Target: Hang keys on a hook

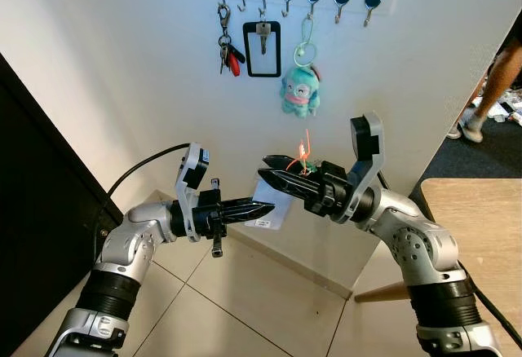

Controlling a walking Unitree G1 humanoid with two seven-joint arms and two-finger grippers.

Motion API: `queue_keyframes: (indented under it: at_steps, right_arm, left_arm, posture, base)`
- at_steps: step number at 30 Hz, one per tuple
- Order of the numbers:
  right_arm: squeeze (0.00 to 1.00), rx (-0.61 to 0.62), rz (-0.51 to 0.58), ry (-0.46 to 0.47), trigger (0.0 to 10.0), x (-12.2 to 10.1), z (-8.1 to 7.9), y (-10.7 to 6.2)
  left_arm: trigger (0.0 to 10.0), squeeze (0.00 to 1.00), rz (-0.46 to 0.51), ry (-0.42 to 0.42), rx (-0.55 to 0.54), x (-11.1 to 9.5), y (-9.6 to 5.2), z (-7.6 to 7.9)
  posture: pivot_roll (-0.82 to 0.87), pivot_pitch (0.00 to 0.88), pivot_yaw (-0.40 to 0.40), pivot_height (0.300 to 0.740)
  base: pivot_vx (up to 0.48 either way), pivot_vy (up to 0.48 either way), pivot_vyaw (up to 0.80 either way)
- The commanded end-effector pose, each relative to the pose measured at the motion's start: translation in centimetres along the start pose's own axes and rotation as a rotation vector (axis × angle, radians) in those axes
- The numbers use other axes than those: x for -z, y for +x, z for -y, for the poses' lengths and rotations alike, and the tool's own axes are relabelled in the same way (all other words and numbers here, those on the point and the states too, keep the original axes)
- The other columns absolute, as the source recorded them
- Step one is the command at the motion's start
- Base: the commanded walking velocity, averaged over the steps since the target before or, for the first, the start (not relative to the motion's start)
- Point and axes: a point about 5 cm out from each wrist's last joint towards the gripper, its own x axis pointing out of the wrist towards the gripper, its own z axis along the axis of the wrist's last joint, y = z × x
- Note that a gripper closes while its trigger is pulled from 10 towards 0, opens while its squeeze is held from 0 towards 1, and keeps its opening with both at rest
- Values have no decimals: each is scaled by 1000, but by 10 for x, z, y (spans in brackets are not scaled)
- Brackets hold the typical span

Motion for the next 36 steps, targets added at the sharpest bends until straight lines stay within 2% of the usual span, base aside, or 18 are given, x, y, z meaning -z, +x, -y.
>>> queue_keyframes:
  at_steps: [1, 6, 7, 8, 16, 17, 27, 36]
  right_arm:
    - [0, 2, -4, -10, 10000, 0, -2, -1]
    - [0, 18, -10, -15, 10000, 1, -1, -1]
    - [0, 15, -7, -15, 3490, 0, -1, -1]
    - [0, 13, -2, -12, 0, 0, -1, -1]
    - [0, 1, 4, -10, 0, -1, -2, 0]
    - [0, 6, 3, -14, 0, -1, -1, 0]
    - [0, 11, -1, -17, 0, 0, 0, 0]
    - [0, 12, -2, -18, 0, 2, 0, 0]
  left_arm:
    - [10000, 0, -3, 1, -13, 3, -1, -1]
    - [10000, 0, 21, 14, -54, 0, -1, -5]
    - [10000, 0, 23, 15, -60, -1, -1, -5]
    - [10000, 0, 24, 17, -64, -1, -1, -5]
    - [10000, 0, 55, 17, -109, -3, -3, -10]
    - [10000, 1000, 92, -5, -154, -5, -5, -16]
    - [10000, 1000, 118, -24, -164, -4, -10, -16]
    - [10000, 1000, 109, -17, -164, -1, -8, -16]
  posture:
    - [-159, 46, 91, 740]
    - [-158, 45, 92, 740]
    - [-158, 45, 92, 740]
    - [-158, 45, 92, 740]
    - [-158, 41, 90, 740]
    - [-158, 41, 90, 740]
    - [-153, 32, 92, 740]
    - [-153, 37, 93, 740]
  base:
    - [0, 0, 0]
    - [0, 0, 0]
    - [0, 0, 0]
    - [0, 0, 0]
    - [0, 0, 0]
    - [0, 0, 0]
    - [0, 0, 0]
    - [0, 0, 0]
